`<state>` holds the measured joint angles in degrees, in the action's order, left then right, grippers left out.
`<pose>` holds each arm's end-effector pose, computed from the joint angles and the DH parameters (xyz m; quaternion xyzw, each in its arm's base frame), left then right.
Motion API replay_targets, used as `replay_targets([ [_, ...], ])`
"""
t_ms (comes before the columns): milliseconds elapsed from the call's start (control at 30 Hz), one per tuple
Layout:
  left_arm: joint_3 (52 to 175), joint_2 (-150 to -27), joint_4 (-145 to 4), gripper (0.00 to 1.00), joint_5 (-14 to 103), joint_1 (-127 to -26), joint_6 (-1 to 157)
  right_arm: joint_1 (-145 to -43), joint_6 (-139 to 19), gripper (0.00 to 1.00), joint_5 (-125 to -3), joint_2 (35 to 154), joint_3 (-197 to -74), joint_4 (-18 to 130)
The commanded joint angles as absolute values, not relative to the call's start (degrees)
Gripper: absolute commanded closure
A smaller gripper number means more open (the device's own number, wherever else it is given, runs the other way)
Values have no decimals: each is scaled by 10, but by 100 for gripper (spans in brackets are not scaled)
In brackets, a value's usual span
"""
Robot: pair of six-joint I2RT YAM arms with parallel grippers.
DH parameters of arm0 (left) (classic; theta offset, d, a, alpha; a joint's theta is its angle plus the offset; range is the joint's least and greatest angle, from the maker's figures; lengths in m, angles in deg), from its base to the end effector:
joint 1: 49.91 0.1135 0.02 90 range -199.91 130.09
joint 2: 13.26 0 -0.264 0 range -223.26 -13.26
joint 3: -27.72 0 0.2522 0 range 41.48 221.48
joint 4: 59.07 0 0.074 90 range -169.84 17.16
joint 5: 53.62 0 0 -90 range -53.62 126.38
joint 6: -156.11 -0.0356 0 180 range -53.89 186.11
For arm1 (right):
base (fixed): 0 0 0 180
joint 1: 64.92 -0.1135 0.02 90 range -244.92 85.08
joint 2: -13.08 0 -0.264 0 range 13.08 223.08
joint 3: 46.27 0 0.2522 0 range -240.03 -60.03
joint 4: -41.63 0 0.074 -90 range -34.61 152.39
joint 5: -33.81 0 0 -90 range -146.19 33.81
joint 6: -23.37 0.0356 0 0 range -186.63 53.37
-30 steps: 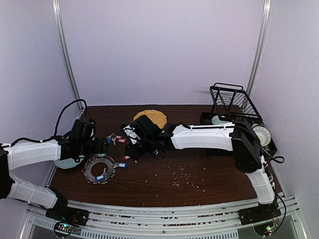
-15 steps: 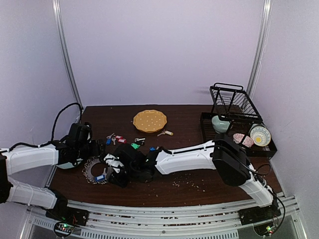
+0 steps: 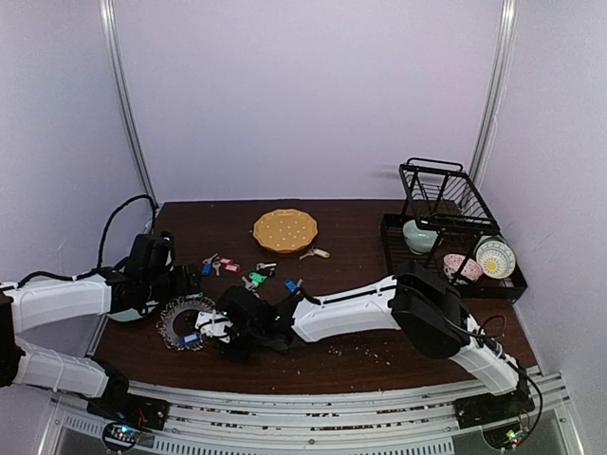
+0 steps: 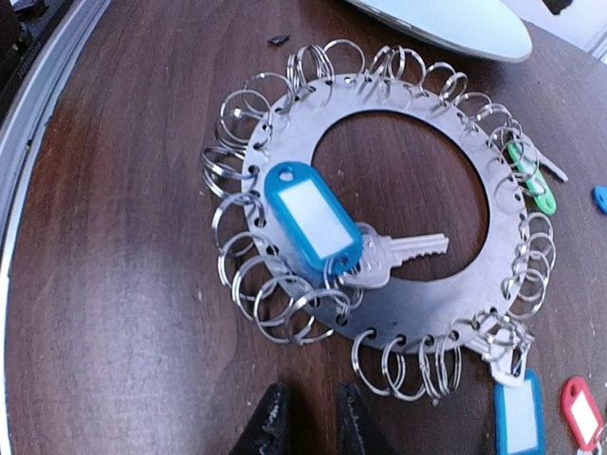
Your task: Put the keys on the keyring
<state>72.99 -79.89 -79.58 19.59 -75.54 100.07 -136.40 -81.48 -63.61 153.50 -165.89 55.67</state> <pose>0.2124 -0.0905 0.1918 -0.1250 0.8966 -0.0848 0.4163 0.1700 0.5220 0.1297 -0.6269 0.6247 0.2696 0.3795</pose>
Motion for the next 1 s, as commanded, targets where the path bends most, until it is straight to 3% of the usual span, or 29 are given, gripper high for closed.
replay_targets([
  [0,730,-795,-769,3,198,-749,991,-1366,-842,80,-611,1568,-1701,576],
  [133,727,-793,-763,3,204,-749,989,-1366,-845,85,-591,1582,-1718,578],
  [767,731,-795,-762,3,217,-749,980,-1362,-889,85,-546,1566,-1720,612],
  [900,735,-793,-766,3,219,-749,978,-1362,-895,100,-547,1566,-1724,612],
  [967,734,-790,-766,3,216,-748,977,-1362,-898,100,-545,1565,-1725,616],
])
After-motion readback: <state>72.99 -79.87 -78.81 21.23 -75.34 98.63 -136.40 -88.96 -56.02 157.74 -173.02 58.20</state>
